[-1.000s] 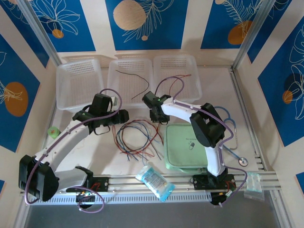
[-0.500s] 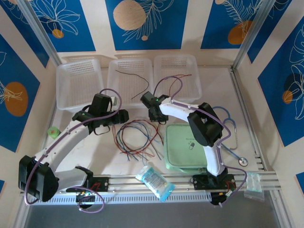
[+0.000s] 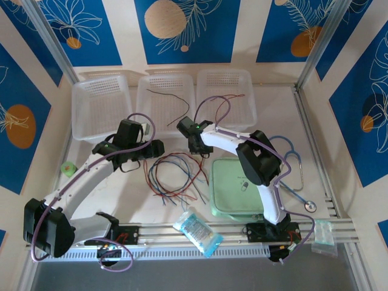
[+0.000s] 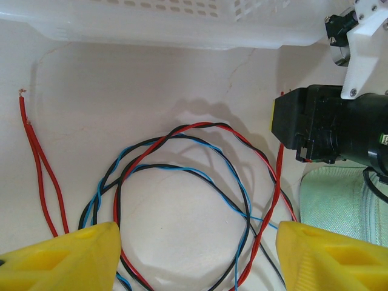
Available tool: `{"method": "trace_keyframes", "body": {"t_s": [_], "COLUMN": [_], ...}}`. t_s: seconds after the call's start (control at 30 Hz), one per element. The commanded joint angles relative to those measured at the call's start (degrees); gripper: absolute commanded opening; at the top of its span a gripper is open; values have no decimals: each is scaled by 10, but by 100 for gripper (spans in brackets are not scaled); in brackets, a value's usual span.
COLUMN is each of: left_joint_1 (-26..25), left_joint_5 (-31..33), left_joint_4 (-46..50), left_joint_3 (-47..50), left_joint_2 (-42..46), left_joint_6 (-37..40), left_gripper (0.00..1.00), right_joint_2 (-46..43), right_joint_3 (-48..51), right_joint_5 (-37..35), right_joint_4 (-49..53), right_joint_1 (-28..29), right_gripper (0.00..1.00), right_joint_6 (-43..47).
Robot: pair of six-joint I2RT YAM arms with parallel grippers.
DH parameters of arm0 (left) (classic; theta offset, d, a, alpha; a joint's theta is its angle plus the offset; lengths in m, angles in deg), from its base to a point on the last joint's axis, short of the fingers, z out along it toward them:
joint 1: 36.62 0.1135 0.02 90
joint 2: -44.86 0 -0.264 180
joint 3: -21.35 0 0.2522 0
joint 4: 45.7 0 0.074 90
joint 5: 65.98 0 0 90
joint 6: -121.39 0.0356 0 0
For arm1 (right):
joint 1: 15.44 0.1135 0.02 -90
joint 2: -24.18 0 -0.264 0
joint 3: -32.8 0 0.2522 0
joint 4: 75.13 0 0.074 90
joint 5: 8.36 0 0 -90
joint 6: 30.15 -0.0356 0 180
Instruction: Untangle the cables
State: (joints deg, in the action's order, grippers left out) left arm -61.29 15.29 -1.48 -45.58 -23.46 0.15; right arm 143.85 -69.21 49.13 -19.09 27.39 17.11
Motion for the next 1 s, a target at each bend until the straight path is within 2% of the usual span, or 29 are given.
{"method": "trace_keyframes", "body": {"t_s": [0.0,0.3,0.6,0.97], "left_joint_1": [-6,-6,-9,-11], "left_joint_5": [4,2,1,4], "left_joint_4": [7,4,4,7], "left_joint_3": [-8,-6,-9,-11], "left_joint_2": [11,10,7,9], "left_joint_6": [-1,-2,-4,-4], "left_gripper": [68,68,68,68], "right_joint_2": [15,-18,-3,-9], "right_joint_3": [4,32,15,36], "right_joint_5": [-14,-23,-81,-13], "right_joint_4": [25,9,32,0], "right_joint_1": [9,16,29,8], "right_gripper": [23,22,25,21], "right_joint_6": [-14,-18,9,4]}}
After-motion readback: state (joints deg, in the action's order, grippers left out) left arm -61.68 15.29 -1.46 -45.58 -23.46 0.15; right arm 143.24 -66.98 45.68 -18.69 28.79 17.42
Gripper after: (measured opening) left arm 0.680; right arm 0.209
